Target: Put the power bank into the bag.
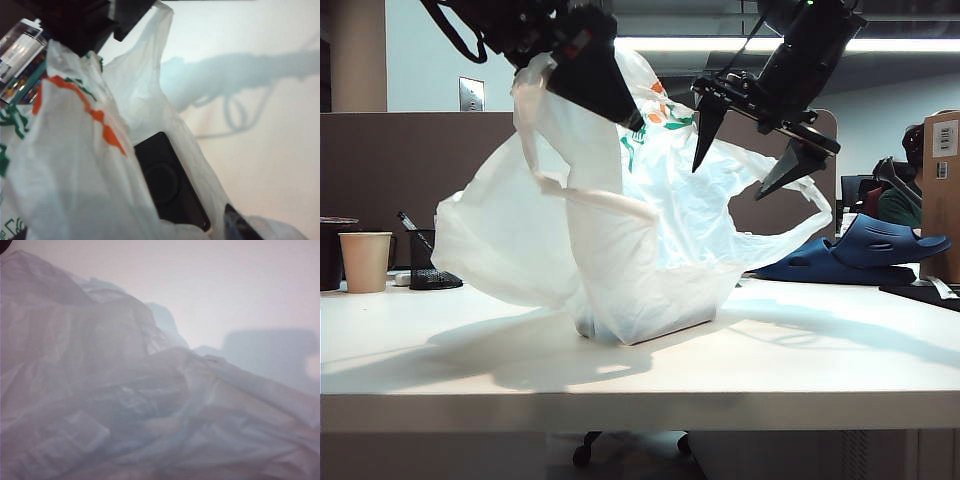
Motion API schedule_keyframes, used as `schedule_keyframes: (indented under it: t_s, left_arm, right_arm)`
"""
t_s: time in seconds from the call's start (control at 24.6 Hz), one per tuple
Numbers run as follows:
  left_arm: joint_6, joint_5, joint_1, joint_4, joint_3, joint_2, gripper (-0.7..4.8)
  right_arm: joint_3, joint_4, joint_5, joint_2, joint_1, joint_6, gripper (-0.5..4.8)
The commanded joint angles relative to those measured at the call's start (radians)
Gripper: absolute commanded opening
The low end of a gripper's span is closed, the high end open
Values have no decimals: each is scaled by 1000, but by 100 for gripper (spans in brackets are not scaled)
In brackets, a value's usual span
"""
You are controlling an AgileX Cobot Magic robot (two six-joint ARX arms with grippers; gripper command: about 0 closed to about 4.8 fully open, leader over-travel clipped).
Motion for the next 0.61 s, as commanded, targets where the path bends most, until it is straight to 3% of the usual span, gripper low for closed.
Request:
schedule_keyframes:
  t_s: [0.04,0.16,0.33,0.61]
  left_arm:
    - [-3,9,1,10,6,-37,408]
    - [-31,33,0,8,6,-56,407]
    - [-113,140,2,-6,6,-85,407]
    - [-119,140,0,-10,6,-131,407]
  right_arm:
    - [8,-11,-7,-39,-4,-11,479]
    - [8,-17,-13,-46,-11,-10,479]
    - [8,-25,-15,-46,-12,-10,479]
    - [8,-62,-51,-48,-12,-10,479]
